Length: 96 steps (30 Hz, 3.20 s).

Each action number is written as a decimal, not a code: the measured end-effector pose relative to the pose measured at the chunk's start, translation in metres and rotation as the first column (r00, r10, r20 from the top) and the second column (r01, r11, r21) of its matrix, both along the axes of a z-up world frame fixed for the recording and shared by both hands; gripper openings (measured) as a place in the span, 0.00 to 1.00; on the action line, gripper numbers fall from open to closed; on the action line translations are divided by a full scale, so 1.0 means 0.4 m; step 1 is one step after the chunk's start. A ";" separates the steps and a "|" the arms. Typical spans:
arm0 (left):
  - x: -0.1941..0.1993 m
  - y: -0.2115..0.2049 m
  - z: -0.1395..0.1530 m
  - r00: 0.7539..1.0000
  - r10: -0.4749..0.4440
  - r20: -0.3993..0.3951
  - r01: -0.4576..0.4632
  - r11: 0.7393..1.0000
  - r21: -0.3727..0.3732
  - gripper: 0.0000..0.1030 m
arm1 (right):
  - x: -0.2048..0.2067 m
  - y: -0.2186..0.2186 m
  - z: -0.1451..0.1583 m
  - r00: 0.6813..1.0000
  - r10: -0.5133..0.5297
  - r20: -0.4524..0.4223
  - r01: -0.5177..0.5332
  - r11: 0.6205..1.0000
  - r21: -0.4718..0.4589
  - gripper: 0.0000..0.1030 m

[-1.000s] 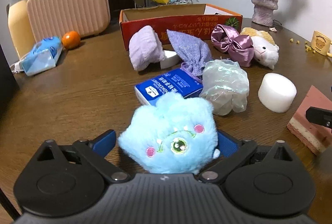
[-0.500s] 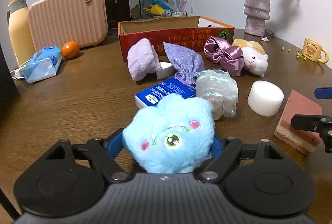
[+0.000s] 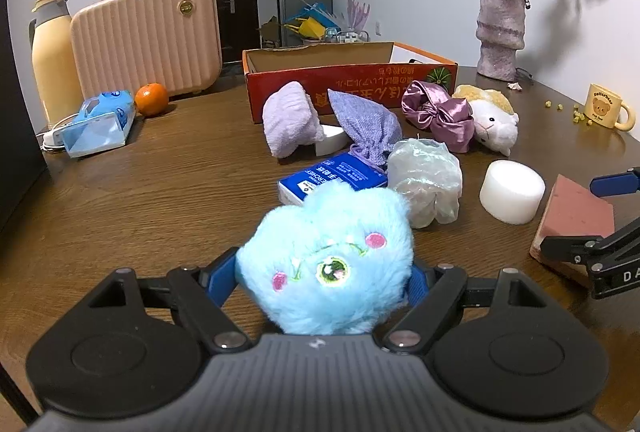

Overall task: Organize soft objects
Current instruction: 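Close left gripper on blue plush while right gripper grasps pink sponge, then carry blue plush and pink sponge with both grippers over the cardboard box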

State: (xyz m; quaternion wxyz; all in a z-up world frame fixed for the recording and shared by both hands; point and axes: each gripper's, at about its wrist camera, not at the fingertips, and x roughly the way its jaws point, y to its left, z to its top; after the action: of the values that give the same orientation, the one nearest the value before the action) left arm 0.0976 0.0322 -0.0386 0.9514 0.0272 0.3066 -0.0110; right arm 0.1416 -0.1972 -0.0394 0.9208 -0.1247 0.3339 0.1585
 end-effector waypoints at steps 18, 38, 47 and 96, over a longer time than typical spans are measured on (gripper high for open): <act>-0.019 0.003 0.014 1.000 0.006 0.025 -0.006 1.000 -0.003 0.79 | 0.004 0.000 -0.015 0.999 0.011 0.035 -0.010 0.999 -0.044 0.96; -0.001 0.010 0.039 0.998 0.007 0.066 -0.007 1.000 0.000 0.79 | 0.015 -0.012 0.010 0.998 0.006 0.060 -0.004 0.999 -0.033 0.83; 0.004 0.010 0.039 0.998 0.008 0.067 -0.009 1.000 0.006 0.79 | 0.104 -0.029 0.011 0.997 0.062 -0.051 -0.067 0.992 -0.108 1.00; 0.290 0.006 0.199 0.975 0.033 0.219 -0.029 0.999 -0.022 0.79 | 0.373 0.004 0.245 0.977 -0.021 0.212 -0.033 0.967 0.251 0.96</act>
State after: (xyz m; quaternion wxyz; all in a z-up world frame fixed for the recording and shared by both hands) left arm 0.2135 0.0346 0.0412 0.9797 0.0146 0.2000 0.0042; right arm 0.2908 -0.1956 0.0585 0.9591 -0.0236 0.2100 0.1883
